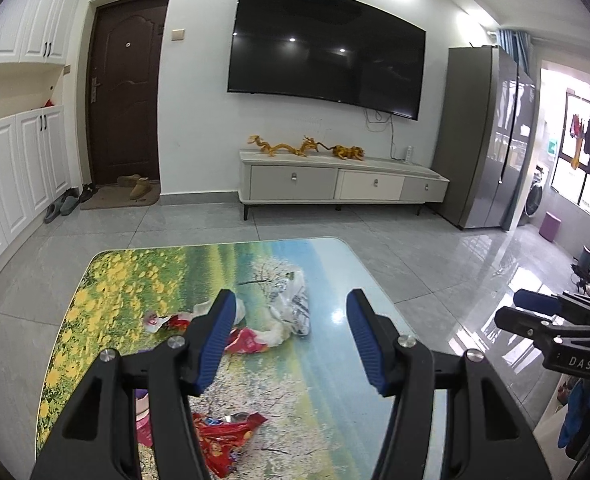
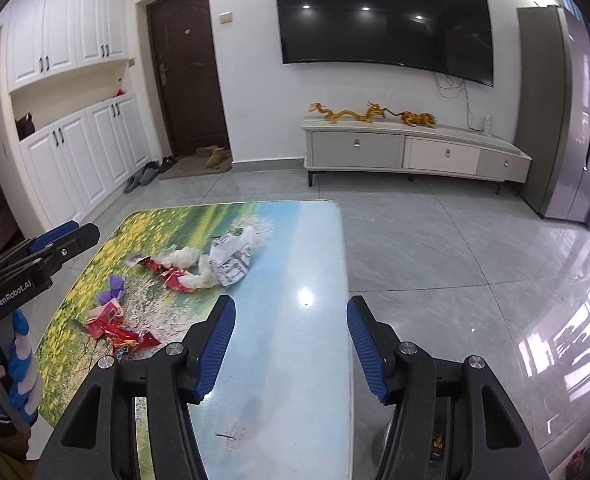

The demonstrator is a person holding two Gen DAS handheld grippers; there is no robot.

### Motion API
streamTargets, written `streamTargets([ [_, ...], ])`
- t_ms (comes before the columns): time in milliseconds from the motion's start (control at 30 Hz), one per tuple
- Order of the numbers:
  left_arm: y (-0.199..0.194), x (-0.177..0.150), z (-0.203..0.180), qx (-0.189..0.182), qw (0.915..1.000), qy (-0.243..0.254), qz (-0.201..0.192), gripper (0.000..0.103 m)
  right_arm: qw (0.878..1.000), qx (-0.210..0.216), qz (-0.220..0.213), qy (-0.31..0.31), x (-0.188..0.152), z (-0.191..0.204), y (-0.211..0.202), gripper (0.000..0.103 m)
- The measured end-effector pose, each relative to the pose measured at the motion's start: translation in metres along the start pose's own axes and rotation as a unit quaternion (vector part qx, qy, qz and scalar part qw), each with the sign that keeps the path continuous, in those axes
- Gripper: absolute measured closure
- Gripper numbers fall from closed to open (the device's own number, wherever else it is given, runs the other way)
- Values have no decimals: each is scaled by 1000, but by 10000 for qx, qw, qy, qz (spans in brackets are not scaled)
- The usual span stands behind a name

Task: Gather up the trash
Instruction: 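Return both tools to the table over the remaining trash, then grasp the purple bag with the left tool while the right tool grasps the white printed bag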

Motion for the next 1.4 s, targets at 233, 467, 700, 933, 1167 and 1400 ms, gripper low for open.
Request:
streamTargets([
  [233, 9, -9, 27, 161, 9997, -169, 118, 47, 9998, 113, 144, -126, 1, 17, 20, 47],
  [467, 19, -12, 38, 271, 9992, -224, 214, 47, 9992, 216, 288, -186, 2, 24, 39, 47],
  [700, 38, -18, 78, 636, 9962, -421, 422, 47, 9981, 315, 443, -289, 5, 25, 60, 47],
  [933, 60, -34, 140, 1250, 9869, -697, 751, 47, 9949, 593, 732, -355, 10, 26, 107, 47],
  [1167, 77, -56, 169, 1266, 9846, -690, 986, 47, 9885, 1007, 1027, -466, 17, 40, 165, 47],
  [1400, 100, -67, 161, 691, 9878, -418, 1331, 47, 9829, 1289, 1242, -443, 30, 51, 226, 47],
])
Point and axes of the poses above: each gripper's, at about its wrist camera, not at the fingertips, and y roughly the way its jaws point, z to its left, x to its top, the point moved 1 cm from there along y, roughly the way its jaws point, and after that the axes turned 9 degrees about x, right-handed, at the moved point
